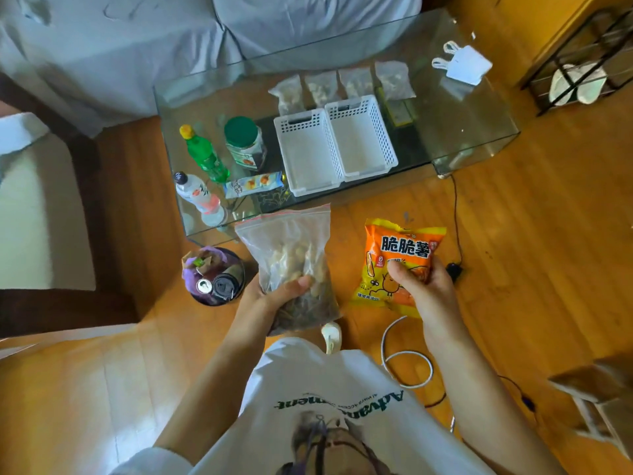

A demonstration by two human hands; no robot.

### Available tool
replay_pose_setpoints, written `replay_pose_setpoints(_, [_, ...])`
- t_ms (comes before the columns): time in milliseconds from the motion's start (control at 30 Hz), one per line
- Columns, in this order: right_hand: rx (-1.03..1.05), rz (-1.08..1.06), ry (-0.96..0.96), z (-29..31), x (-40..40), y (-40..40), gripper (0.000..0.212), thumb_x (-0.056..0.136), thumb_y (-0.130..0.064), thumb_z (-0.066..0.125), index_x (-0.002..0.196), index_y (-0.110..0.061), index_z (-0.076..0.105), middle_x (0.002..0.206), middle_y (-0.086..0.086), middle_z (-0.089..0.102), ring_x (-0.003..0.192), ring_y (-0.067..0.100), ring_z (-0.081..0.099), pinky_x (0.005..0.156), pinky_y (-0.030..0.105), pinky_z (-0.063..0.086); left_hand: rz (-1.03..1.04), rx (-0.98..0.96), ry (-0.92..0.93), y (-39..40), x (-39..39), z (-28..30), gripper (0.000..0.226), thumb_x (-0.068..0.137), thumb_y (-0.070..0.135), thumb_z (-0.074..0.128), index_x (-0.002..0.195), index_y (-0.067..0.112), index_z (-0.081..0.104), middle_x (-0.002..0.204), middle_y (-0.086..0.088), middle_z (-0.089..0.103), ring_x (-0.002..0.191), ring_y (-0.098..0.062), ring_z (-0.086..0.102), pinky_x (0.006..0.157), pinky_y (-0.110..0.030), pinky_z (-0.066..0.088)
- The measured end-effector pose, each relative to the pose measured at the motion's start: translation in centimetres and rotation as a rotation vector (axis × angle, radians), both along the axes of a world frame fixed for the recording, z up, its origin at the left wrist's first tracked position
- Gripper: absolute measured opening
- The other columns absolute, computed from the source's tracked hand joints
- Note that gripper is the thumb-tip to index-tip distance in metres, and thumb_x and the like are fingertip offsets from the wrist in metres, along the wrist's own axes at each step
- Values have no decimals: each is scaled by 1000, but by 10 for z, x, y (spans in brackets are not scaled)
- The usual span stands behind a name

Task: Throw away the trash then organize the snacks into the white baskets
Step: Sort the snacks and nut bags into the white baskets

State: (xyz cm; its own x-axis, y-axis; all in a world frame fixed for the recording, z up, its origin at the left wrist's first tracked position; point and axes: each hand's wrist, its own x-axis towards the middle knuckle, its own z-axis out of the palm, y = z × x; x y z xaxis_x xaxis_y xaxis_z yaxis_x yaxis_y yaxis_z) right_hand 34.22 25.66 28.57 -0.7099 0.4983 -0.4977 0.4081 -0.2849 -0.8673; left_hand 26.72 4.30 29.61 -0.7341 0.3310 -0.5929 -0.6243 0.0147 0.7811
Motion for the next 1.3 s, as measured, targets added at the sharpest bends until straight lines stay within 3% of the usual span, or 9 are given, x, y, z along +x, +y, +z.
replay_pose_setpoints(100, [-7,-6,3,-4,-26,22,38,61,-42,73,96,-37,60,85,-30,69,79,-11,65,54,6,48,-1,-28,-3,23,-30,-7,55,51,36,78,104,25,65,101,-2,74,95,-21,70,80,-34,56])
replay_pose_setpoints(267, [-19,8,-22,-12,-91,67,39,63,-40,72,100,-34,60,87,-27,71,79,-9,66,54,6,49,43,-8,-50,67,-98,-24,53,50,34,80,100,22,66,91,0,76,84,-17,73,61,-24,55])
replay_pose_setpoints(467, [12,54,-64,-33,-198,132,36,72,-34,72,104,-34,58,87,-26,70,80,-12,65,55,4,47,221,-51,-162,109,-200,-60,43,63,26,78,103,17,66,86,-4,76,77,-20,73,59,-30,56])
replay_pose_setpoints(733, [7,40,-229,-119,-308,190,39,78,-32,71,112,-31,52,97,-17,61,83,-2,58,58,11,44,485,-124,-351,140,-295,-139,24,74,19,71,97,16,64,71,0,75,61,-16,71,52,-27,57])
replay_pose_setpoints(900, [48,114,-381,-189,-354,209,55,77,-39,72,124,-23,50,113,-5,60,97,13,57,68,20,46,576,-202,-463,145,-327,-201,52,72,25,74,120,11,57,105,-11,69,89,-24,68,66,-32,56])
replay_pose_setpoints(1000, [73,179,-439,-227,-379,219,54,75,-39,73,121,-21,51,114,-3,61,103,16,58,83,31,49,604,-237,-513,148,-338,-235,68,70,28,75,130,9,49,122,-15,61,109,-30,61,80,-37,53])
replay_pose_setpoints(1067, [94,221,-460,-247,-391,226,45,75,-38,74,111,-24,51,109,-6,60,100,15,58,77,27,48,611,-253,-543,150,-341,-251,70,71,30,74,132,8,47,125,-16,60,110,-31,59,83,-38,53])
replay_pose_setpoints(1133, [123,261,-495,-265,-400,233,44,74,-39,74,109,-26,51,106,-7,59,97,15,57,73,24,46,604,-266,-588,152,-340,-264,66,75,30,71,132,6,46,122,-16,59,104,-30,60,75,-35,52])
replay_pose_setpoints(1300, [94,350,-599,-293,-407,252,49,71,-36,77,111,-24,51,103,-7,61,97,18,58,84,35,47,667,-273,-655,158,-327,-279,42,79,27,69,115,9,57,95,-7,66,77,-20,62,60,-30,47])
